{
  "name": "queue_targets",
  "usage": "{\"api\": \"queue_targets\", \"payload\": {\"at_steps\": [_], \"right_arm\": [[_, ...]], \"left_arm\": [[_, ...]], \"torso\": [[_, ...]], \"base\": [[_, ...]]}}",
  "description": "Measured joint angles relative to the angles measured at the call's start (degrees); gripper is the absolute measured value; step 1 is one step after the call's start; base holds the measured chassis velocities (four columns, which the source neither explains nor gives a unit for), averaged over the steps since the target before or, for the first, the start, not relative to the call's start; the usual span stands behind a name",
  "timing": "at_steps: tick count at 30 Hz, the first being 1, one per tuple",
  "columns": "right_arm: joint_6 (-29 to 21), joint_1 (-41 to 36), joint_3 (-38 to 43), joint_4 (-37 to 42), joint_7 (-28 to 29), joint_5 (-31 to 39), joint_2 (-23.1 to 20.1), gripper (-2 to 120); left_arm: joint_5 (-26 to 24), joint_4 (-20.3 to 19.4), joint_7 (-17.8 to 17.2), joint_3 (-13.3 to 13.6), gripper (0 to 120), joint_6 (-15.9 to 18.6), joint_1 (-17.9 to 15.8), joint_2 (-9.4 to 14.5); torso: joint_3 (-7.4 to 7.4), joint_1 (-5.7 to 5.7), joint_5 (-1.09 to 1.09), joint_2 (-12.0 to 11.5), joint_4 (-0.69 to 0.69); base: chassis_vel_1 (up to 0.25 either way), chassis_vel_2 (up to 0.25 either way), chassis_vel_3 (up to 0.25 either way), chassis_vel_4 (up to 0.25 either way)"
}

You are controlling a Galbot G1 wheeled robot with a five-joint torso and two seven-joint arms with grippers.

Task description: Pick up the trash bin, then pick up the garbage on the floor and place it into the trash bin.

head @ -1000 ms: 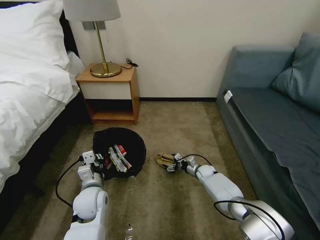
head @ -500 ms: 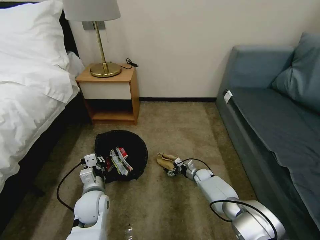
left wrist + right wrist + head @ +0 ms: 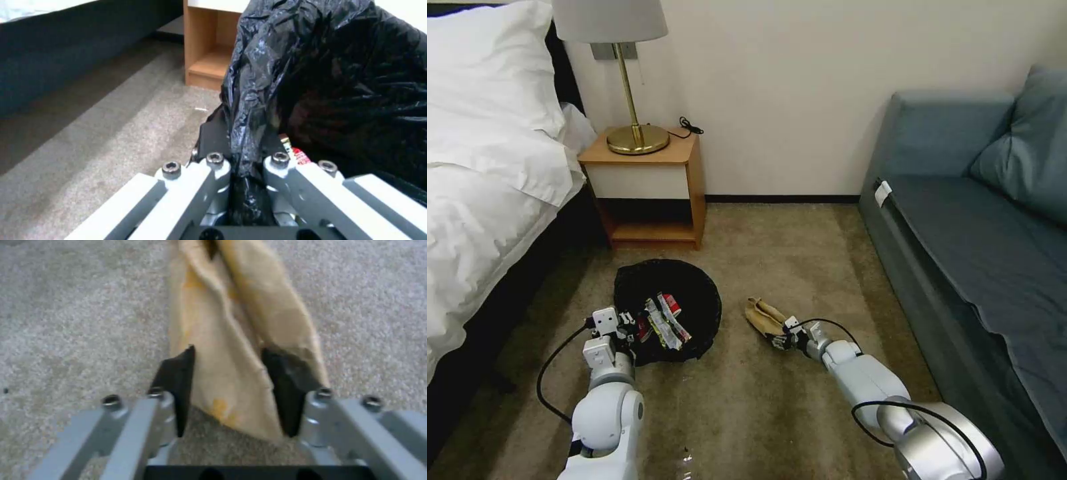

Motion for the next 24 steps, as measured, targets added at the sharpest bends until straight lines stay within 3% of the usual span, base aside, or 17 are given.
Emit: {"api": "queue_targets", "payload": {"at_steps": [2,5,10,24], "right_arm": [[0.04,-0.04,0.38,0.08,0.35,0.05,0.0,28],[0.05,-0.04,0.5,0.11,0.42,0.08,0.0,23],[0.11,-0.12,0.65,0.12,0.79,0.1,-0.1,0],[1.01,-0.57,2.77,1.0,1.69,0.08,0.08,0]], "left_arm": [[-0.08,0.0,-0.01,-0.13,3,0.0,-0.12,0.07],[-0.1,0.0,-0.01,-0.18,3,0.0,-0.16,0.1],[-0.18,0.0,-0.04,-0.32,3,0.0,-0.31,0.15],[-0.38,0.3,-0.05,-0.43,3,-0.01,-0.88,0.36]], "torso": [[0.0,0.0,0.0,0.0,0.0],[0.0,0.0,0.0,0.0,0.0],[0.0,0.0,0.0,0.0,0.0],[0.0,0.0,0.0,0.0,0.0]], "base": [[0.0,0.0,0.0,0.0],[0.0,0.0,0.0,0.0],[0.0,0.0,0.0,0.0],[0.0,0.0,0.0,0.0]]}}
